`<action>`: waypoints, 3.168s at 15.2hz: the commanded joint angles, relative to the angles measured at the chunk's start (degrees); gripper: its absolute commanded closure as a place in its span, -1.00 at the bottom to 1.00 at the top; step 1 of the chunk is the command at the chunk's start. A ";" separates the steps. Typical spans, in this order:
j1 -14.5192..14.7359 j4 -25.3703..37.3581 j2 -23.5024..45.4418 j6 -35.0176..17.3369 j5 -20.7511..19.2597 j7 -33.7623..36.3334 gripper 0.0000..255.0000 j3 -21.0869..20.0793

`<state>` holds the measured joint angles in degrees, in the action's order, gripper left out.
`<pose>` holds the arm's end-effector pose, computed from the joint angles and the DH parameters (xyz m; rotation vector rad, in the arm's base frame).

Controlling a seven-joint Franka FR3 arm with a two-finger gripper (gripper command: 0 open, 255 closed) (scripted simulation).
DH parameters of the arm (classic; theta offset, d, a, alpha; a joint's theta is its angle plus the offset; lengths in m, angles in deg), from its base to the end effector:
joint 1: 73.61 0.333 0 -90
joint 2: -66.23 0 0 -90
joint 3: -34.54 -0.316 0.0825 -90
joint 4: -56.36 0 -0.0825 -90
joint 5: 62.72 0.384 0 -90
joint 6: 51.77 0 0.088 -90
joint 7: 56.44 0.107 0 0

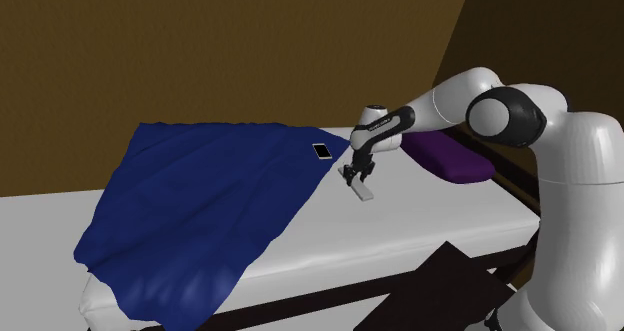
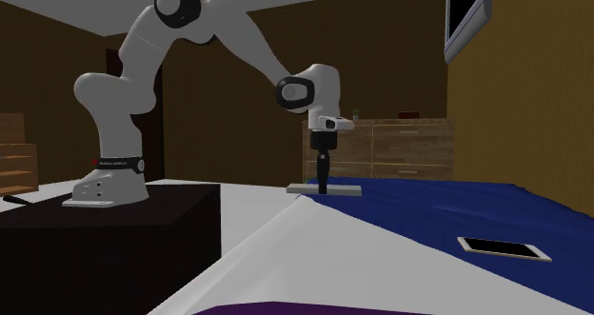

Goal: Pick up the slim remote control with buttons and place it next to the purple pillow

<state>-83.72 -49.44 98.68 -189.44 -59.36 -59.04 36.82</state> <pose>0.6288 -0.1362 0.2162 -3.1057 0.3246 0.0108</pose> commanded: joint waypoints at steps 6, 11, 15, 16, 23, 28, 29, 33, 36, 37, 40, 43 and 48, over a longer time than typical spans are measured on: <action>0.18 0.00 -3.83 3.83 -0.28 0.30 1.00 0.17; 0.25 0.50 -6.25 6.75 -0.48 0.46 1.00 0.29; 0.30 1.12 -8.04 9.16 -0.63 0.59 1.00 0.37; 0.31 1.31 -8.46 9.77 -0.67 0.62 1.00 0.38; -0.49 2.14 -10.87 13.03 -0.72 -0.47 1.00 0.82; -4.76 1.11 -11.54 12.83 -0.06 -6.81 1.00 2.60; -5.62 1.12 -11.53 12.86 0.08 -8.09 1.00 2.96; -9.09 1.81 -11.06 13.22 0.67 -13.20 1.00 4.38; -11.73 3.06 -10.22 13.75 1.15 -17.00 1.00 5.40; -12.63 3.61 -9.84 13.98 1.33 -18.25 1.00 5.72; -15.33 5.72 -8.45 14.82 1.87 -21.97 1.00 6.64; -18.10 8.49 -6.63 15.91 2.46 -25.60 1.00 7.45; -22.85 14.74 -2.63 18.38 3.53 -31.35 1.00 8.56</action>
<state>-105.59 -36.29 94.88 -171.51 -56.10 -89.20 45.21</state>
